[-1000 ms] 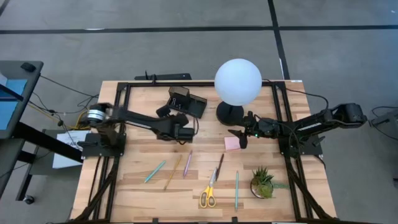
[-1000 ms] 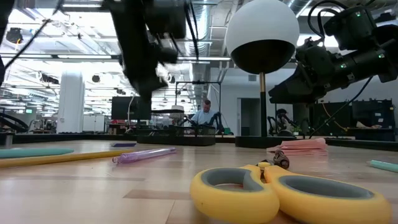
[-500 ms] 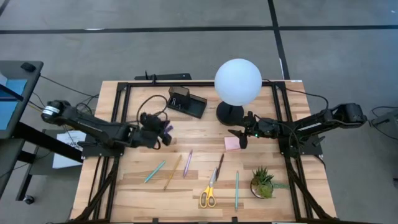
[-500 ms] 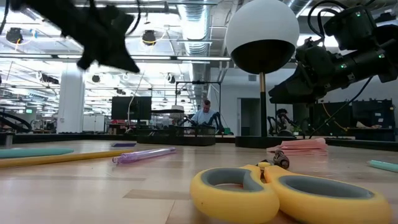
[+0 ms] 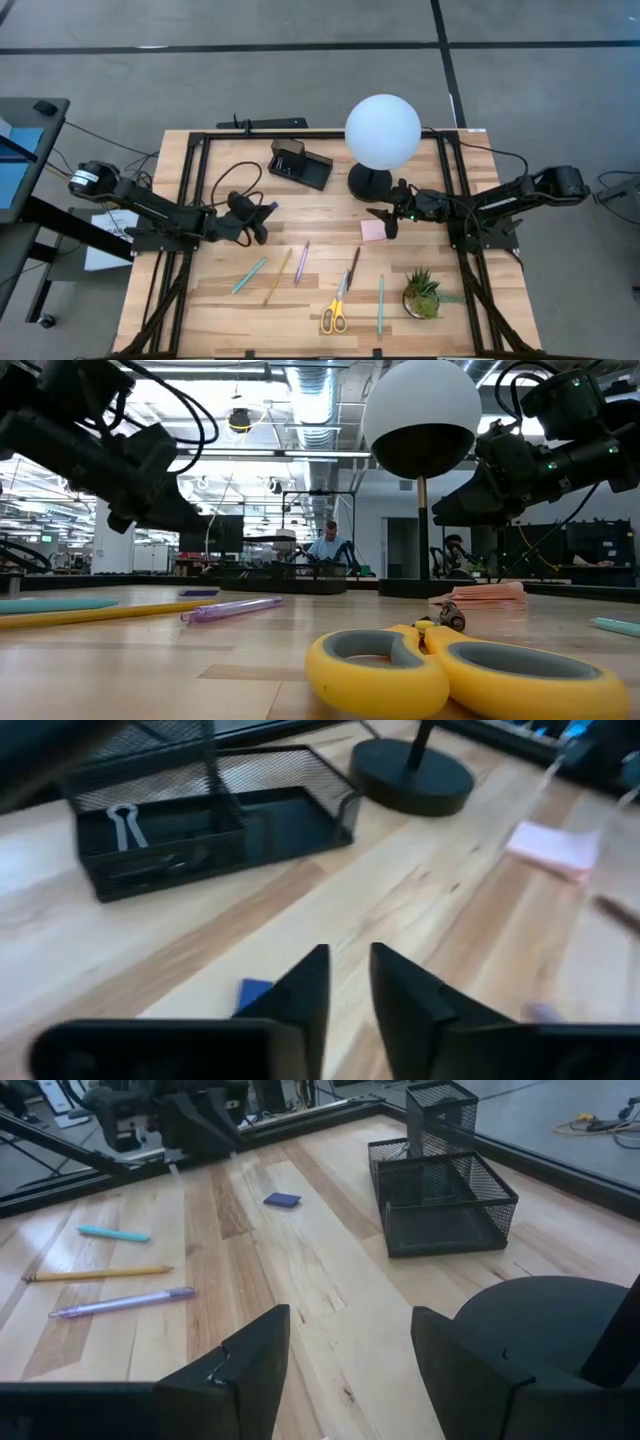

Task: Pick and place office supplies into organizer
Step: Put the blue eraser into the black desk organizer

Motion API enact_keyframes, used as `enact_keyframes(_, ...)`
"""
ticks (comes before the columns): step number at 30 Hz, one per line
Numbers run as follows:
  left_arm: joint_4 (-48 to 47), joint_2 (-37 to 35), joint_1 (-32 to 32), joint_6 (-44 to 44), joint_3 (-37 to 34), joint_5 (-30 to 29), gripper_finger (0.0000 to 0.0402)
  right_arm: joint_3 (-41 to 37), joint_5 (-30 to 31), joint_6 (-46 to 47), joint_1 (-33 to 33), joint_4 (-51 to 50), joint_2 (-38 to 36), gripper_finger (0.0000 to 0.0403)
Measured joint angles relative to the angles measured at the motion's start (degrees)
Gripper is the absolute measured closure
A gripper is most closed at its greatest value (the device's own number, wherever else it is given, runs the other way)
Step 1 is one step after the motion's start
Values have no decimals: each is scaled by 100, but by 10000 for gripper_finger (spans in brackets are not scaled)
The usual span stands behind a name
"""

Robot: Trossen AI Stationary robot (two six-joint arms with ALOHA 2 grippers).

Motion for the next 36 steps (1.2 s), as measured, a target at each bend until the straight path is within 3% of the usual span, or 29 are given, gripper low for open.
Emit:
enact_keyframes(6, -461, 164, 4, -339, -2, -71, 237, 0, 0, -2, 0, 0, 0, 198)
enact_keyframes(12, 11, 1099, 4, -489, -4, -203, 200, 0, 0, -42, 0, 0, 0, 198)
enact_keyframes(26, 2465, 3843, 216, -619, 2, -710, 198, 0, 0, -46, -2, 0, 0, 198)
enact_keyframes(31, 3230, 4314, 232, -361, 0, -764, 204, 0, 0, -46, -7, 0, 2, 198)
enact_keyframes(36, 3233, 4391, 240, -526, 2, -817, 253, 0, 0, -44, -7, 0, 0, 198)
